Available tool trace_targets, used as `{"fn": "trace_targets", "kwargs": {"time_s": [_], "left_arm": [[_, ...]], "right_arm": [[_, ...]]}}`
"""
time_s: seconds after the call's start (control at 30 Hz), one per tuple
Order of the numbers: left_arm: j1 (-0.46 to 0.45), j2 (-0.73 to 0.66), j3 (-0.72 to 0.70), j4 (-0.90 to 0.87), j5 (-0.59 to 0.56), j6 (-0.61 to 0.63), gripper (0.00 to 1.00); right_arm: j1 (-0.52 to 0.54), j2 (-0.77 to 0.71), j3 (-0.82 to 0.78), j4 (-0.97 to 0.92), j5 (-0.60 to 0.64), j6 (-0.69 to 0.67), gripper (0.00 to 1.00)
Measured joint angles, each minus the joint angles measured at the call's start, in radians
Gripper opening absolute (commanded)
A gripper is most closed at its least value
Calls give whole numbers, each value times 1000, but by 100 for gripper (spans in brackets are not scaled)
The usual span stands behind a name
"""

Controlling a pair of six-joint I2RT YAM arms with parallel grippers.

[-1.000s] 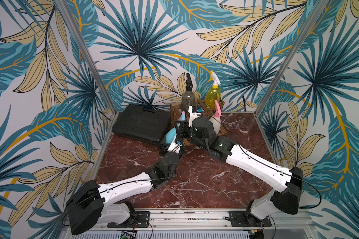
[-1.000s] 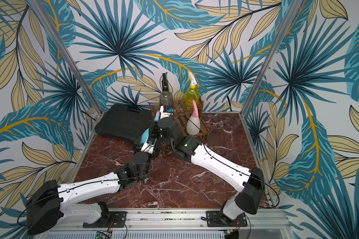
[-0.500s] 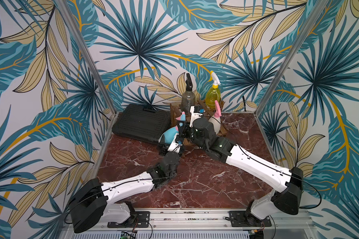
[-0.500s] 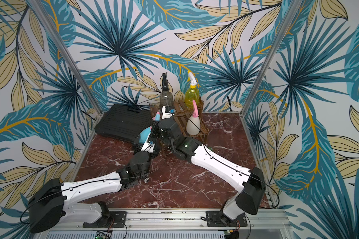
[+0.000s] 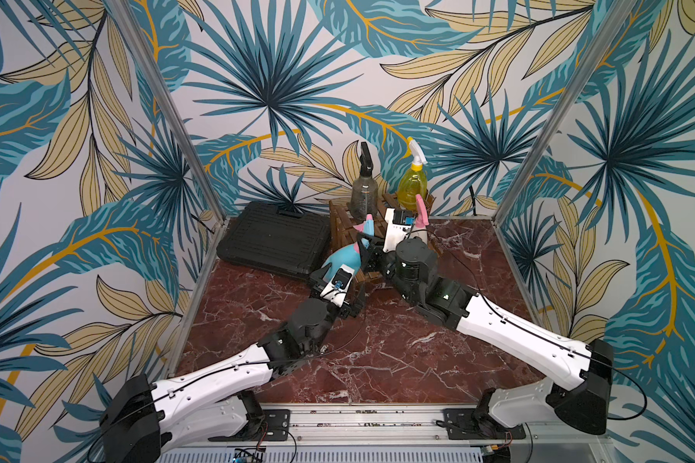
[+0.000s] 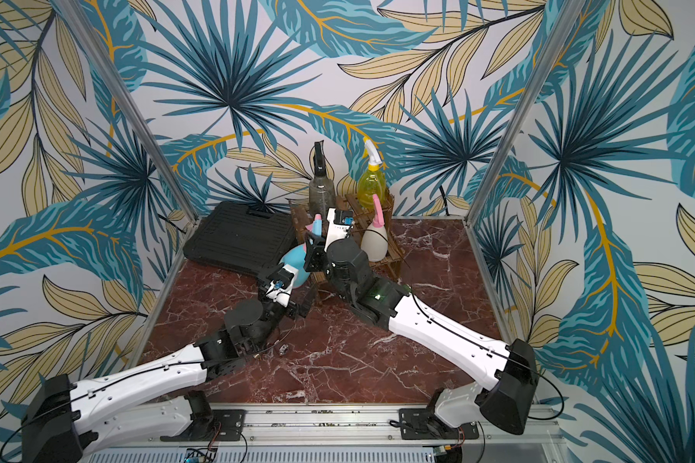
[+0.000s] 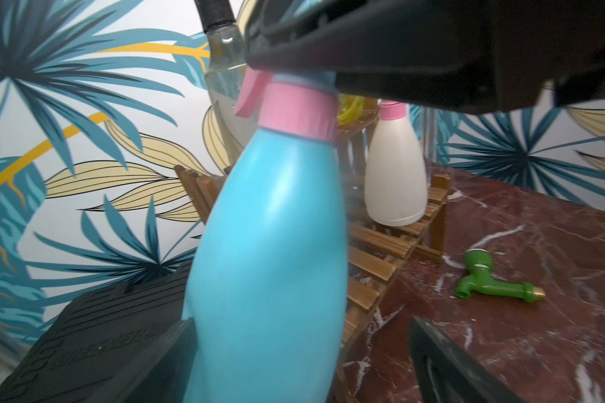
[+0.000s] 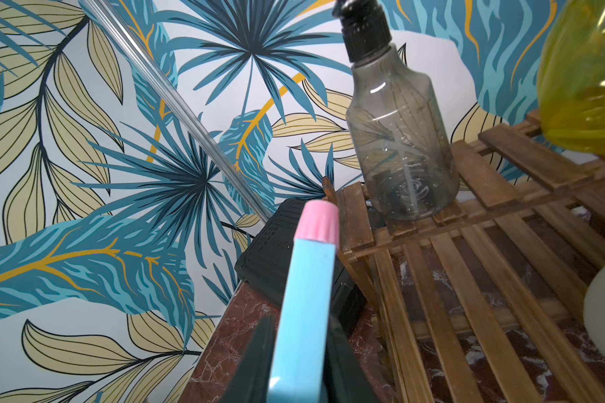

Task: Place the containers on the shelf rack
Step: 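Pick up a container from the center of the board, then place the container on the shelf.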

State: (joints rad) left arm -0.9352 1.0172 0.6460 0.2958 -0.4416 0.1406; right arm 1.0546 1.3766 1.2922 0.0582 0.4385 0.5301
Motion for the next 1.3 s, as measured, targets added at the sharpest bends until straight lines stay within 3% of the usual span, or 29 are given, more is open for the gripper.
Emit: {"fn": "trace_targets", "kwargs": {"time_s": [0.27,0.4,0.63,0.9,1.3], "left_arm": [[117,-137,44,-253,411,-135,100],[184,-139,107,-341,513,-179,100],[372,-116,164,-434,605,-174,100],[506,-132,143,-415,672,-118,100],[544,-150,85,-343,728,-106,100]], "right_arm": [[0,-123,-134,128,23,-194,0],[-1,-192,-200,169,25,-316,0],[-43,-258,-236,152,-2,-521,0],[-142,-184,-171,35,-95,-610,0],[-235,-1,-29,-87,-225,-601,0]]}}
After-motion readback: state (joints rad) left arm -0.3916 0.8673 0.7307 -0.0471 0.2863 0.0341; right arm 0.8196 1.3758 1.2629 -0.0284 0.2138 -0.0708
